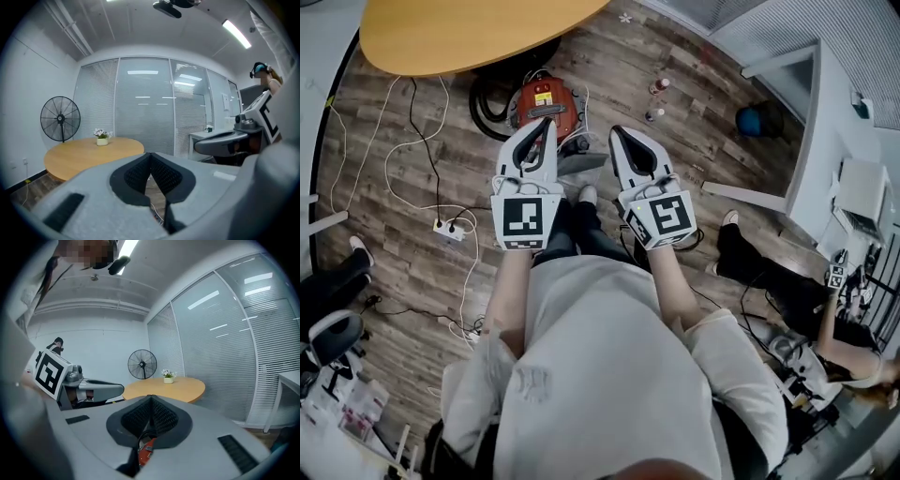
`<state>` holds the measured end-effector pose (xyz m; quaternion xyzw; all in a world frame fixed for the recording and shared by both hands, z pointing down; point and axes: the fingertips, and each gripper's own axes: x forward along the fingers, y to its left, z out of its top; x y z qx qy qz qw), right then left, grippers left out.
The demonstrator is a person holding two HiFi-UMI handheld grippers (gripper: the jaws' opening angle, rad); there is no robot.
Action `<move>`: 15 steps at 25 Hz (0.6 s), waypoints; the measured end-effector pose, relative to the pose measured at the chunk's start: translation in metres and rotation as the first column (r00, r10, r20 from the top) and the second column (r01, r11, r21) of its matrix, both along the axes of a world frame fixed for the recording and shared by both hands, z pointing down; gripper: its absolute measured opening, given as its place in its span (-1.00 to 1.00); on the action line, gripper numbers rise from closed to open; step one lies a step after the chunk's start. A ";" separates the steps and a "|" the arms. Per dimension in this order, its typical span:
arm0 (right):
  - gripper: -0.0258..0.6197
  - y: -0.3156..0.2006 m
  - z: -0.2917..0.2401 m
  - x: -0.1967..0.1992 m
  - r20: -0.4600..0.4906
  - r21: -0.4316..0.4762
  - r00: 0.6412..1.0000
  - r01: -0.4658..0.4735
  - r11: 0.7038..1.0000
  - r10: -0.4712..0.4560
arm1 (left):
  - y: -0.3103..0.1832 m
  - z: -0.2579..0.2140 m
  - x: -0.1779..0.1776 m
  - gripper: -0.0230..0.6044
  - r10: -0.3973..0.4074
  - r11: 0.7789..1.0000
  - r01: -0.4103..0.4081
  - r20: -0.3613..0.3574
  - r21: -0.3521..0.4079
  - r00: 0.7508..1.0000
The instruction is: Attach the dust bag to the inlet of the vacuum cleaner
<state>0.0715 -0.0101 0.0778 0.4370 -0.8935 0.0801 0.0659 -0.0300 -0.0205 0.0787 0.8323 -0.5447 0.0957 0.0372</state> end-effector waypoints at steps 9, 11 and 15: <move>-0.91 0.020 -0.029 -0.004 0.010 0.041 0.999 0.030 0.999 -0.030 | 0.015 -0.028 0.011 -0.87 0.018 0.999 -0.016 -0.051 0.041 0.999; -0.91 0.018 -0.035 -0.002 0.012 0.053 0.999 0.032 0.998 -0.033 | 0.017 -0.030 0.014 -0.87 0.024 0.999 -0.021 -0.056 0.041 0.998; -0.91 0.017 -0.041 0.001 0.032 0.057 0.999 0.023 0.998 -0.025 | 0.021 -0.028 0.017 -0.87 0.033 0.999 -0.031 -0.064 0.041 0.997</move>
